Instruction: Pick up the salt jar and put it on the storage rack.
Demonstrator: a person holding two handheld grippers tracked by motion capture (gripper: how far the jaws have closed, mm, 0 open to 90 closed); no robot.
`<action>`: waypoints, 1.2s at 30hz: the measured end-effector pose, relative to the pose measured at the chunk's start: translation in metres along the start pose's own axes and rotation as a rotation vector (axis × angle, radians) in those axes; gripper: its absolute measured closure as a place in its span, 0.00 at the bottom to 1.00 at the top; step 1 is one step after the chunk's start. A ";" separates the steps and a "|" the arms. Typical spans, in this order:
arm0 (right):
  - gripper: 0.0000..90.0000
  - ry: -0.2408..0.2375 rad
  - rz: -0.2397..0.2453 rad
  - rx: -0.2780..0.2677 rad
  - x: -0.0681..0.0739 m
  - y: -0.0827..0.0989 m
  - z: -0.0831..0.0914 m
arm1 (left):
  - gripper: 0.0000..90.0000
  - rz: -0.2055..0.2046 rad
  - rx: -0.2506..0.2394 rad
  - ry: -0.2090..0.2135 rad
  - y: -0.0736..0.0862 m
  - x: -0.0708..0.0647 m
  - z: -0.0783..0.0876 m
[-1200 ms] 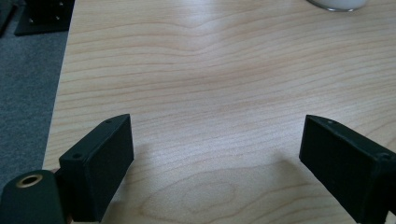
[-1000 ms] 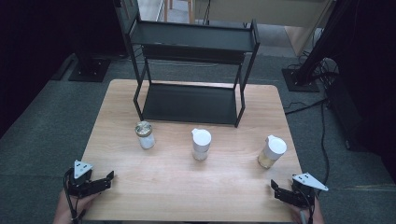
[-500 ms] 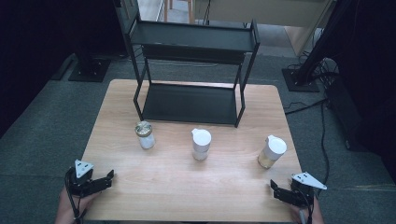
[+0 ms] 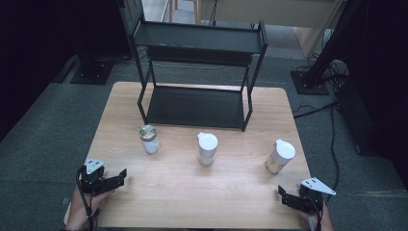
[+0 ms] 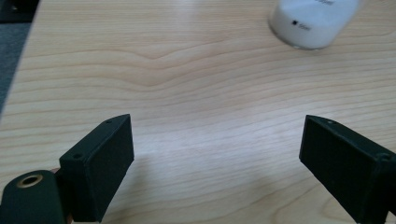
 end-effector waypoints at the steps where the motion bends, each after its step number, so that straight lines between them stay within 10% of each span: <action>1: 0.10 -0.001 -0.001 0.001 0.000 0.000 0.000 | 0.11 -0.005 0.004 0.000 0.000 -0.003 -0.002; 36: 0.10 -0.010 0.019 0.004 0.001 0.000 0.000 | 0.11 -0.052 0.022 0.044 -0.029 -0.041 -0.028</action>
Point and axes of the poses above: each handheld gripper's, and its own axes: z roughly backward along the jaws, y roughly out of its underside, x roughly to its left, the point moved 1 cm from there along -z, roughly forward along the jaws, and after that the axes turned 3 degrees about z, right-handed, at the moved point
